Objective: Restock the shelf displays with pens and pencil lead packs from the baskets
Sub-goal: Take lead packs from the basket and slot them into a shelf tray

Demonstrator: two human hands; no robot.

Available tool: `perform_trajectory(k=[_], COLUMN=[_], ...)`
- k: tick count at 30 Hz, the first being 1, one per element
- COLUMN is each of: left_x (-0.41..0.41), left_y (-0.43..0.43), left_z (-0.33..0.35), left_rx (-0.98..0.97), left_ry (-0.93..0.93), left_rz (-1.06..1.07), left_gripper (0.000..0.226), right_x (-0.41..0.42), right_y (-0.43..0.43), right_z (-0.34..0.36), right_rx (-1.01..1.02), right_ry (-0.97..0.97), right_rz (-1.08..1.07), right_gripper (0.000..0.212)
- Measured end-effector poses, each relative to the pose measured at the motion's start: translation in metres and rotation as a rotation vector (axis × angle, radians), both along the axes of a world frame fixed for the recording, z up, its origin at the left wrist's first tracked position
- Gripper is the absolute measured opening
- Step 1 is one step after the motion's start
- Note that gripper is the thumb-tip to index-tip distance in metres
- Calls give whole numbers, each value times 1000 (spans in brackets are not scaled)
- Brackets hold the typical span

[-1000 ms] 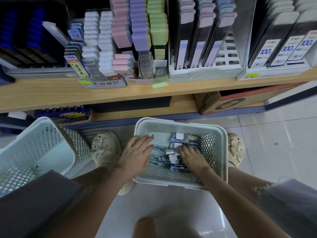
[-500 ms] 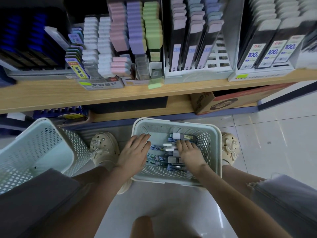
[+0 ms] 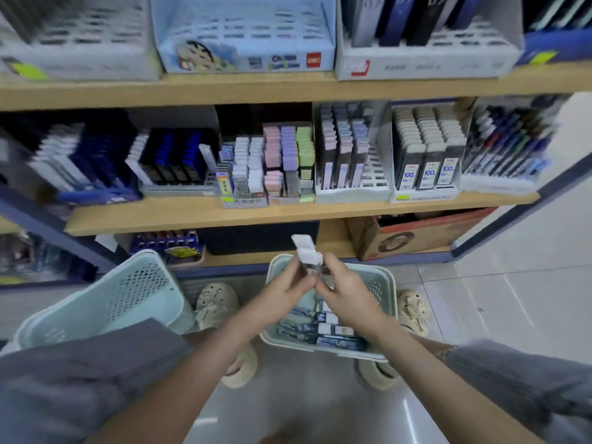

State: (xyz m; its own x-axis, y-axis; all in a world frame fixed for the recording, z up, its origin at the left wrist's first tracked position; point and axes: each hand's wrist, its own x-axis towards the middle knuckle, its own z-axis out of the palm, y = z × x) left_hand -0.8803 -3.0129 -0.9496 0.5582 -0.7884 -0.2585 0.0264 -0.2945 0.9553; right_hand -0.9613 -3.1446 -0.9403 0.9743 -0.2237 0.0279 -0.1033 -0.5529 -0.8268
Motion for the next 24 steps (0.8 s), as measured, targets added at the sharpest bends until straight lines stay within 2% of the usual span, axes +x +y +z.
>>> perform_trajectory(k=[3, 7, 10, 15, 18, 21, 24], left_x=[6, 16, 20, 26, 33, 40, 46], left_y=[18, 46, 62, 79, 83, 88, 95], left_z=[36, 75, 103, 138, 157, 173, 188], left_rx=[-39, 0, -24, -102, -119, -129, -145], left_ry=[-40, -77, -99, -144, -164, -195, -225], left_rz=[-41, -64, -20, 107, 169, 204, 217], left_gripper=[50, 55, 55, 38, 28, 24, 23], right_x=[3, 11, 20, 33, 44, 54, 63], right_y=[17, 36, 45, 57, 65, 71, 75], right_z=[37, 78, 103, 134, 150, 167, 182], right_rx=[291, 461, 462, 395, 474, 471, 482], right_ry=[-45, -93, -109, -152, -160, -193, -210], right_rz=[-13, 9, 43, 18, 23, -15, -13], right_gripper=[42, 44, 37, 29, 34, 40, 36])
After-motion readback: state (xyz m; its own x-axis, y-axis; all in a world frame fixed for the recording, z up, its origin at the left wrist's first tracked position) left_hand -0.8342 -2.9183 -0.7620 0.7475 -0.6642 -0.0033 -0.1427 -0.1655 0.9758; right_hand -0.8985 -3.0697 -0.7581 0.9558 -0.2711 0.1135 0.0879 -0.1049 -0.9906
